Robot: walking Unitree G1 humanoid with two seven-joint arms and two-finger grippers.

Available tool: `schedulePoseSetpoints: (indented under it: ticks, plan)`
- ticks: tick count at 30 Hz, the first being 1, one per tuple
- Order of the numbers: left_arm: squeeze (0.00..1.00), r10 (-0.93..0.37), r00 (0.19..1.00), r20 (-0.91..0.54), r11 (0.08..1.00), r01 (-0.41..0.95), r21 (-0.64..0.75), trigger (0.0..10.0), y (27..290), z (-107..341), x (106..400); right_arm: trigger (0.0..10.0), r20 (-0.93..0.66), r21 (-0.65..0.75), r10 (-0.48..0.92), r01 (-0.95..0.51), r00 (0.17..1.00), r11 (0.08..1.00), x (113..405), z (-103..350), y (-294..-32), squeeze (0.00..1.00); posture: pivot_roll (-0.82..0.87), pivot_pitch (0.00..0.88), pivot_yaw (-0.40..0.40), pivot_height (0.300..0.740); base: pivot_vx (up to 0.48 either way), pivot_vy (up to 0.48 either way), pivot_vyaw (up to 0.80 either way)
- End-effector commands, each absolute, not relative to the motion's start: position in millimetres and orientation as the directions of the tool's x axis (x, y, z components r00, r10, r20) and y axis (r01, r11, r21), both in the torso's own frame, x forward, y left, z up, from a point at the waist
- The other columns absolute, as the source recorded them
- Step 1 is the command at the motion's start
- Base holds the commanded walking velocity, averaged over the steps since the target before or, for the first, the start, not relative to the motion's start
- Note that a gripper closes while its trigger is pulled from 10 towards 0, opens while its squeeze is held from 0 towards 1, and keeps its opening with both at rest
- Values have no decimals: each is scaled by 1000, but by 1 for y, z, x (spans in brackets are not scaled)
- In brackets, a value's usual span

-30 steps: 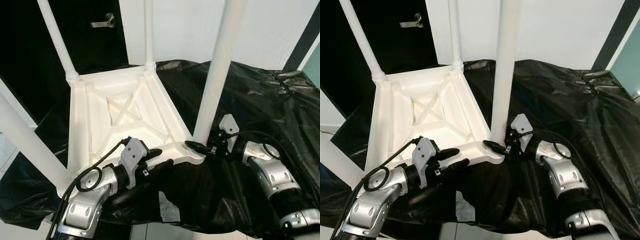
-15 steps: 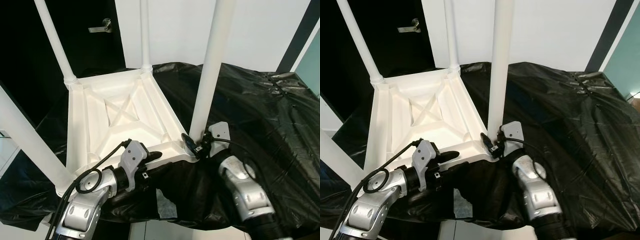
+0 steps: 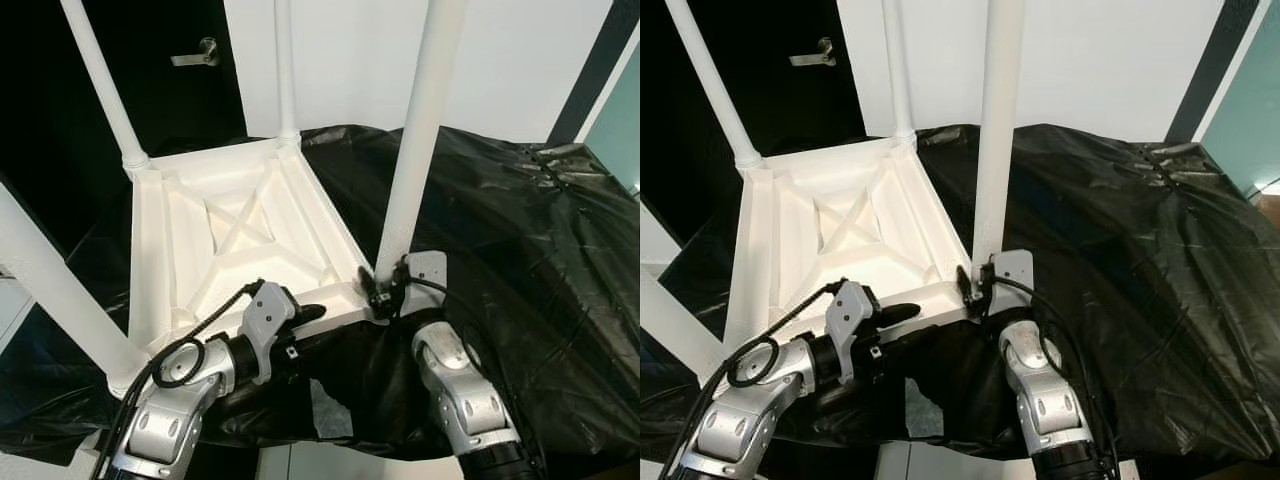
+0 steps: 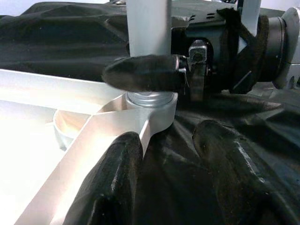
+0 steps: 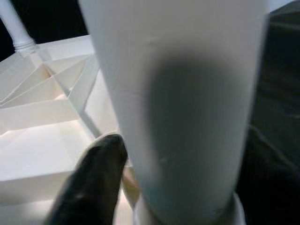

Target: Building children table

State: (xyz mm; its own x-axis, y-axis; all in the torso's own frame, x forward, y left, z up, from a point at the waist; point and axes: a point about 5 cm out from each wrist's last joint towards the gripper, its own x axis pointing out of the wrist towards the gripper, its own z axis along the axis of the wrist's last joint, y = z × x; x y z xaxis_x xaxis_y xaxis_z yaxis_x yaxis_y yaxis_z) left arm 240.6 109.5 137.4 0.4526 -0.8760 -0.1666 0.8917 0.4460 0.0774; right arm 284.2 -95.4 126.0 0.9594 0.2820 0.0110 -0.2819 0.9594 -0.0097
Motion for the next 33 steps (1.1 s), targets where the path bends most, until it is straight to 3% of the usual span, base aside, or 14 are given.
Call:
schedulePoseSetpoints:
  ticks: [1,6,7,9,10,18,23,25,30,33]
  plan:
    - [0,-865,475,-163,468,880,81,10000,109,138,242,10000,29,-7,304,-304,952,953,284,130,-100,1000,-7,0,-16,740,0,0,0]
    - [0,-865,475,-162,468,880,81,10000,109,138,242,10000,48,-29,360,-359,932,933,281,134,-108,1000,-5,0,-20,740,0,0,0]
    - [0,-864,477,-160,470,879,80,10000,109,138,242,10000,46,-50,455,-453,889,890,278,136,-121,212,-4,0,-22,740,0,0,0]
    - [0,-864,478,-160,472,878,80,10000,109,138,242,10000,43,-55,489,-487,871,872,278,136,-126,212,-4,0,-22,740,0,0,0]
    - [0,-863,479,-160,472,878,80,10000,109,138,242,10000,40,-58,516,-514,856,856,277,136,-130,0,-3,0,-24,740,0,0,0]
    - [0,-861,484,-156,477,875,85,10000,109,140,244,10000,3,-116,634,-630,773,768,281,138,-151,0,0,0,-27,740,0,0,0]
    - [0,-857,492,-153,483,871,94,10000,110,141,246,10000,-103,-180,774,-777,624,603,295,143,-169,0,9,0,-30,740,0,0,0]
    - [0,-857,492,-153,483,871,94,10000,110,141,246,10000,-103,-180,774,-777,624,603,295,143,-169,0,9,0,-30,740,0,0,0]
    - [0,-854,498,-150,488,867,104,10000,112,143,249,10000,-206,-273,821,-837,533,475,314,144,-162,0,18,0,-33,740,0,0,0]
    - [0,-854,499,-150,488,866,107,10000,112,143,249,10000,-215,-279,832,-849,511,449,317,145,-158,0,18,0,-33,740,0,0,0]
